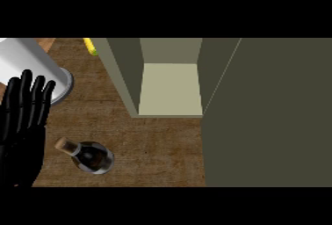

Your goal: Pick up the wine, place it into the cabinet and close the cabinet

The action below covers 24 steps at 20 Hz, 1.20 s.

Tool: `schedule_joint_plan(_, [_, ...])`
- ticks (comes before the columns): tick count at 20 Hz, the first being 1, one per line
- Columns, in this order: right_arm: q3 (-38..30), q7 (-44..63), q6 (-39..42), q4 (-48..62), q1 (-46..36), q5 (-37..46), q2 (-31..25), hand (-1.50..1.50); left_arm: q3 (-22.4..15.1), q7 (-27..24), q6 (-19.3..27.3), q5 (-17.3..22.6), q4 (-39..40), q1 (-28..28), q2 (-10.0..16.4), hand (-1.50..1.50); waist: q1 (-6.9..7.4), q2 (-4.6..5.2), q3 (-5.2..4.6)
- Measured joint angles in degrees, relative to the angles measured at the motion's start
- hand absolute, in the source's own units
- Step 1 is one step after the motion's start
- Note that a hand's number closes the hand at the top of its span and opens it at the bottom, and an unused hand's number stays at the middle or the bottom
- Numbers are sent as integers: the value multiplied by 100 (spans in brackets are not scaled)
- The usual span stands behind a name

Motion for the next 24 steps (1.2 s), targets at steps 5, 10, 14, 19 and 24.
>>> schedule_joint_plan(5, [-189, -169, 142, -461, 511, -229, -11, -150, 291, -8, -287, 343, 108, -223, 236, -150, -5, 165, 97])
schedule_joint_plan(10, [179, 145, 657, -571, 960, -790, -64, -150, 254, 581, -478, 1388, 447, -184, -61, -150, -15, 219, 123])
schedule_joint_plan(14, [172, 605, 905, -863, 1098, -1287, -208, -150, 294, 1194, -428, 1977, 320, -218, -115, -150, 6, 226, 131])
schedule_joint_plan(19, [-92, 1034, 1070, -1246, 1238, -1764, -329, -150, 341, 1712, -203, 2258, 148, -426, -119, -150, 13, 232, 136])
schedule_joint_plan(24, [-230, 1300, 1175, -1331, 1133, -1913, -282, -150, 181, 1787, -70, 2145, 36, -403, -211, -150, 23, 233, 135])
